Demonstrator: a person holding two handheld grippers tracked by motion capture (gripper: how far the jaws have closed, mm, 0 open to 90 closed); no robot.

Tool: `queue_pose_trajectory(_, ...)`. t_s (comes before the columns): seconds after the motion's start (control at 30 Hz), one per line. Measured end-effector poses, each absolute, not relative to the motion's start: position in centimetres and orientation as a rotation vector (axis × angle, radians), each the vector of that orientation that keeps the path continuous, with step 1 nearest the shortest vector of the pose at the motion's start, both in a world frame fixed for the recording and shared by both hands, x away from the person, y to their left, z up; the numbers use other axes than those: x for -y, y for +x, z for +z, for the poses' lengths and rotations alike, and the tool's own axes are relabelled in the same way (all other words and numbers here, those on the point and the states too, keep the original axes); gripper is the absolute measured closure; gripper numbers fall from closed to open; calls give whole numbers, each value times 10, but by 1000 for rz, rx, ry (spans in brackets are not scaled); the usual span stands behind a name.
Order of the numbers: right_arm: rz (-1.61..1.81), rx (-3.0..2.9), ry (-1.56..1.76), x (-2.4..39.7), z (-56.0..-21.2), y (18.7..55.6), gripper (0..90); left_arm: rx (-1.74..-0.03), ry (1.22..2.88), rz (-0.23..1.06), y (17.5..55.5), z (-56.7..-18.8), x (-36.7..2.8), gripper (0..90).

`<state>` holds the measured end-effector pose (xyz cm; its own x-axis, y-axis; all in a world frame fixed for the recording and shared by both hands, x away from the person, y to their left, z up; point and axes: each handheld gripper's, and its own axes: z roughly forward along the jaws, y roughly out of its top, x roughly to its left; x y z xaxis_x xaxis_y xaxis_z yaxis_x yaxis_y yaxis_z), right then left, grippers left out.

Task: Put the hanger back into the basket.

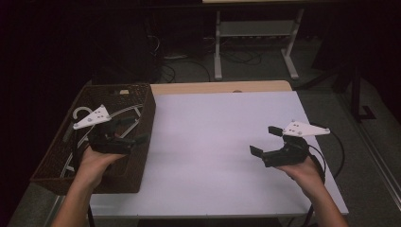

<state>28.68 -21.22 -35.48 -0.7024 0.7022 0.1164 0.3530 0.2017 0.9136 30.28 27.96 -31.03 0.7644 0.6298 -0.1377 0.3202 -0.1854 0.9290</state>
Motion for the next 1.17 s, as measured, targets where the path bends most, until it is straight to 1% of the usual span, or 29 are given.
queue_pose_trajectory(0.43, 1539, -2124, 963, 210, -342, 291, 7, -686, 1797, 305, 301, -324, -260, 30)
queue_pose_trajectory(0.83, 1534, -2147, 961, 207, -346, 291, 7, -675, 1813, 297, 302, -332, -257, 29)
queue_pose_trajectory(1.17, 1535, -2147, 958, 208, -346, 291, 7, -674, 1802, 286, 301, -332, -258, 29)
